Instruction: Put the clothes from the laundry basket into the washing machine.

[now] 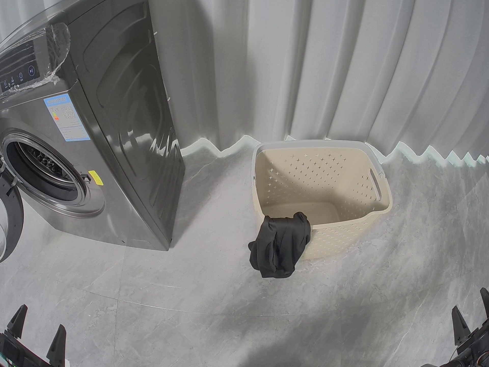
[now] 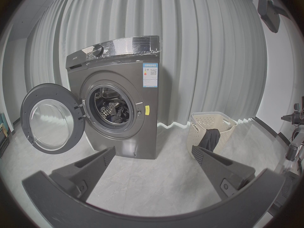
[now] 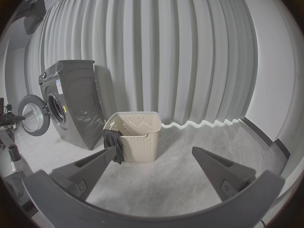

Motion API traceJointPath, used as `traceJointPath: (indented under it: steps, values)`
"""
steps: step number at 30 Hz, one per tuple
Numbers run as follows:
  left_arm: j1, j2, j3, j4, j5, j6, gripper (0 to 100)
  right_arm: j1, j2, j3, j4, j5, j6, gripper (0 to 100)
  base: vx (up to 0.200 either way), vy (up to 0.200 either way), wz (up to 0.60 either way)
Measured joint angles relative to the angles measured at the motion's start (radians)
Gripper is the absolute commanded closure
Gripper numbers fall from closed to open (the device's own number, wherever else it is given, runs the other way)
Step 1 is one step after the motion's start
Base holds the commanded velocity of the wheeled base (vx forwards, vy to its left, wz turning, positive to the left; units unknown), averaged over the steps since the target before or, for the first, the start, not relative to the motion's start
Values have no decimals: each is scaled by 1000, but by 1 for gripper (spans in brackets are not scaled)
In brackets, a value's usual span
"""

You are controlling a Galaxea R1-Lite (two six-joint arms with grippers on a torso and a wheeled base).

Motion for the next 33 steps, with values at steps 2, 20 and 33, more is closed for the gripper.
traceJointPath:
  steps: [2,20,33]
  values:
    - [1,0,0,0,1,-1,0,0,0,0,0,0,0,0,200,0,0]
    - [0,1,0,0,1,-7,0,-1,1,-6,-28,13,7,0,44,0,0]
    - [1,1,0,0,1,-5,0,4,241,-223,-3,187,0,0,0,0,0]
